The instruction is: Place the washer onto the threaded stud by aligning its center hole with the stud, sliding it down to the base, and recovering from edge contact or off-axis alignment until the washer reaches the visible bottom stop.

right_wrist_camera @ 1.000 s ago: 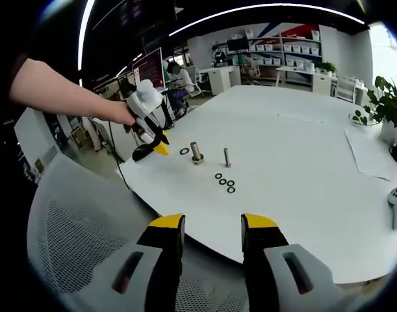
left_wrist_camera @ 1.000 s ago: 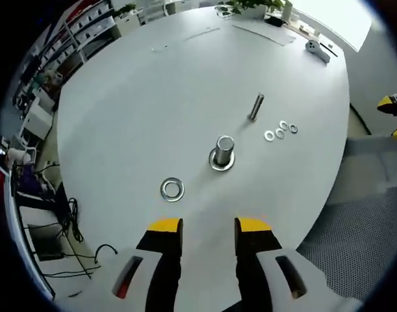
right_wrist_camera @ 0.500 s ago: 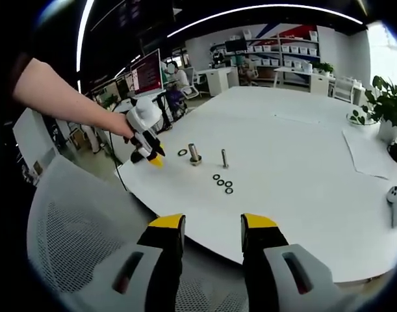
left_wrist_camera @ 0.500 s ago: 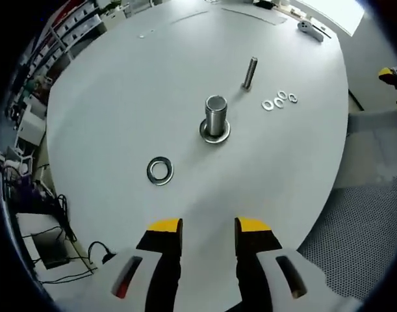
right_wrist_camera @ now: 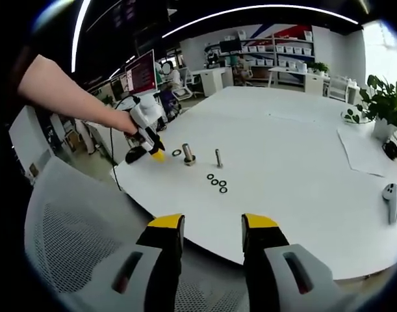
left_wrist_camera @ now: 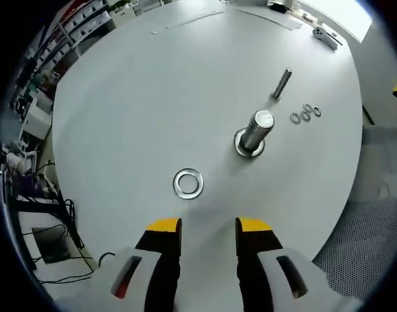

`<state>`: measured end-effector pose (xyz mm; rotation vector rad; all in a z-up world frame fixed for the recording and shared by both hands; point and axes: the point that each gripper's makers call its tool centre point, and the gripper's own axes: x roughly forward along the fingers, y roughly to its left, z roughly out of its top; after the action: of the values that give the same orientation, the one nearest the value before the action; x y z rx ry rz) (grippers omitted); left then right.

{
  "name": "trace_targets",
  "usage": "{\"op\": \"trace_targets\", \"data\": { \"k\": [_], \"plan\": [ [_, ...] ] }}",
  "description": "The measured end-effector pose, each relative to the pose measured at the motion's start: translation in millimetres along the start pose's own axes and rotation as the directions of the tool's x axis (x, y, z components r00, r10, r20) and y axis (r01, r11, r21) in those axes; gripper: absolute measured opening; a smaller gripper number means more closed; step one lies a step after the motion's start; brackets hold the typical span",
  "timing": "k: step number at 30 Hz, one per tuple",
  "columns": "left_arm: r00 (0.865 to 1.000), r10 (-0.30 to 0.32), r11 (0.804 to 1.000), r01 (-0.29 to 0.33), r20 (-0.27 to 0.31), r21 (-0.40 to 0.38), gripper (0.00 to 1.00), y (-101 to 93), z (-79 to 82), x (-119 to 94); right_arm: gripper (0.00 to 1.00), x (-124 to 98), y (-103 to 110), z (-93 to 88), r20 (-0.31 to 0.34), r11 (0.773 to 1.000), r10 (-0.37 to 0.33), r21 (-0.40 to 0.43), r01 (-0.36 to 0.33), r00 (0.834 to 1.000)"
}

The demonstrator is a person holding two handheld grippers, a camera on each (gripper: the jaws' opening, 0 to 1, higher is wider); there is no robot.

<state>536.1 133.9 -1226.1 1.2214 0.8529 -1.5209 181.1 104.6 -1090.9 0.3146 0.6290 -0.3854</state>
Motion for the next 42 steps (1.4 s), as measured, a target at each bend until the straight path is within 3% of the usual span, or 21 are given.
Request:
{"op": "trace_targets", "data": {
  "k": [2, 6, 10, 14, 16, 24, 26, 28, 30, 32, 37, 40, 42],
  "plan": [
    [1.000, -0.008, 1.000, 0.008, 0.002, 0.008, 0.31, -9.7, 1.7, -9, 0.38, -1, -1, -0.8, -0.006, 1.000, -0.008, 0.001, 0.008, 1.000],
    [0.999, -0.022, 1.000, 0.022, 0.025, 0.010, 0.31, 4.8, 9.1, 6, 0.39, 0, -2, -1.6, -0.006, 1.000, -0.010, 0.012, 0.011, 1.000],
    [1.000, -0.024, 1.000, 0.024, 0.017, 0.019, 0.32, -1.1, 13.0, 6, 0.39, -1, -4, -1.7, -0.009, 1.000, -0.019, 0.014, 0.019, 1.000],
    [1.000, -0.021, 1.000, 0.021, 0.012, 0.018, 0.32, 10.7, 16.6, 19, 0.39, -2, -6, -1.0, -0.008, 0.999, -0.026, 0.017, 0.026, 1.000],
    [1.000, -0.018, 1.000, 0.017, 0.012, 0.018, 0.32, 5.9, 18.3, 14, 0.39, -2, -7, -1.1, -0.008, 0.999, -0.026, 0.023, 0.026, 1.000],
    [1.000, -0.024, 1.000, 0.024, 0.011, -0.013, 0.31, 16.1, 22.1, 24, 0.38, -1, -10, -1.7, -0.008, 0.999, -0.038, 0.029, 0.038, 0.999],
    [1.000, -0.022, 0.999, 0.022, 0.020, -0.035, 0.31, 6.6, 25.6, 13, 0.38, -2, -9, -1.5, -0.007, 0.999, -0.039, 0.030, 0.040, 0.999],
    [0.999, -0.028, 0.998, 0.029, 0.021, -0.055, 0.30, 12.8, 27.5, 21, 0.38, -1, -10, -1.9, -0.008, 0.999, -0.041, 0.030, 0.041, 0.999],
    [0.999, -0.032, 0.999, 0.033, 0.012, -0.042, 0.30, 21.6, 26.0, 29, 0.38, -3, -9, -0.8, -0.007, 0.999, -0.043, 0.031, 0.044, 0.999],
    [0.999, -0.034, 0.999, 0.034, -0.003, -0.039, 0.29, 5.0, 24.7, 16, 0.38, -3, -10, -1.2, -0.008, 0.999, -0.044, 0.032, 0.044, 0.999],
    [0.999, -0.036, 0.999, 0.035, -0.024, -0.027, 0.28, 14.3, 26.2, 25, 0.38, -2, -10, -3.5, -0.014, 0.999, -0.046, 0.029, 0.046, 0.999],
    [0.999, -0.040, 0.999, 0.040, -0.028, 0.004, 0.21, 19.8, 28.2, 31, 0.38, -2, -10, -2.7, -0.013, 0.998, -0.047, 0.031, 0.048, 0.999],
    [0.998, -0.050, 0.999, 0.050, -0.044, -0.012, 0.21, 11.3, 28.8, 26, 0.38, -3, -10, -2.1, -0.013, 0.998, -0.050, 0.032, 0.051, 0.999]
  ]
}}
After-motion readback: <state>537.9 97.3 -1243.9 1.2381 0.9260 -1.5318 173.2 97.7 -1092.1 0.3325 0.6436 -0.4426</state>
